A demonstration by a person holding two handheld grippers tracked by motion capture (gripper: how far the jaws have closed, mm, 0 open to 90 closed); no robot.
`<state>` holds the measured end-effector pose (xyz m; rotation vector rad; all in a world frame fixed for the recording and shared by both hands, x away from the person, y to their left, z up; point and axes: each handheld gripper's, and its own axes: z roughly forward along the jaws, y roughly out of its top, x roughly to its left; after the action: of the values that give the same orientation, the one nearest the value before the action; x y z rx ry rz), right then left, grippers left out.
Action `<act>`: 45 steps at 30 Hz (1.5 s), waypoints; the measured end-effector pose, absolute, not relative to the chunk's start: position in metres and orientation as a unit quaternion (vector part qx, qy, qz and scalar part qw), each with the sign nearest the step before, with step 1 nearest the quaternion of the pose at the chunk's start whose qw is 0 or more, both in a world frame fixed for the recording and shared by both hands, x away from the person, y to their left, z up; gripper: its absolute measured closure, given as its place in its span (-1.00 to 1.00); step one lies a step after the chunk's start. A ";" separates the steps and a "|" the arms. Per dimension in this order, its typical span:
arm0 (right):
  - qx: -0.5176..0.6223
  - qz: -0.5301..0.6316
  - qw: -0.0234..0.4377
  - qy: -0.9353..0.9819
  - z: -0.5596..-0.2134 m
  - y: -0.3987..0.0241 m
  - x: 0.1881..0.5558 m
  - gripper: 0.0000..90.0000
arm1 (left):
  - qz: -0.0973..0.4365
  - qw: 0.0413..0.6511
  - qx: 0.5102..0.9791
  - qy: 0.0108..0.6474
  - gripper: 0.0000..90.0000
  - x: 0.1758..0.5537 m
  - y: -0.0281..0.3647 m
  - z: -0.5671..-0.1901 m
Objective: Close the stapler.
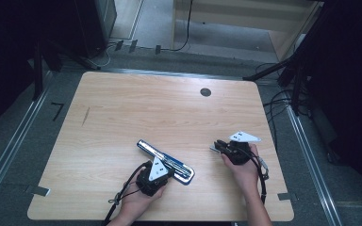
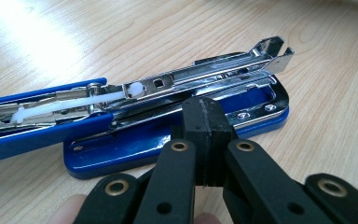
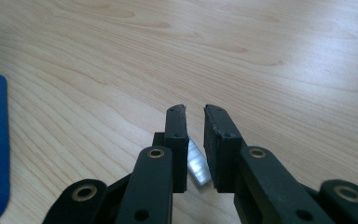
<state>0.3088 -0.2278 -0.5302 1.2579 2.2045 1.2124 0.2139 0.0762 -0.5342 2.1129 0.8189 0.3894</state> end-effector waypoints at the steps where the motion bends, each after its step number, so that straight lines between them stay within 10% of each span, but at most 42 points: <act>1: 0.442 0.424 0.164 0.773 -0.531 -0.229 0.309 0.79 | 0.155 0.409 0.839 0.325 1.00 0.214 0.076 -0.534; 45: 0.420 0.415 0.147 0.794 -0.548 -0.230 0.306 0.64 | 0.155 0.408 0.839 0.325 1.00 0.214 0.076 -0.534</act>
<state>0.3059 -0.2299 -0.5484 1.2087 2.2844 1.1938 0.2139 0.0762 -0.5341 2.1145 0.8188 0.3906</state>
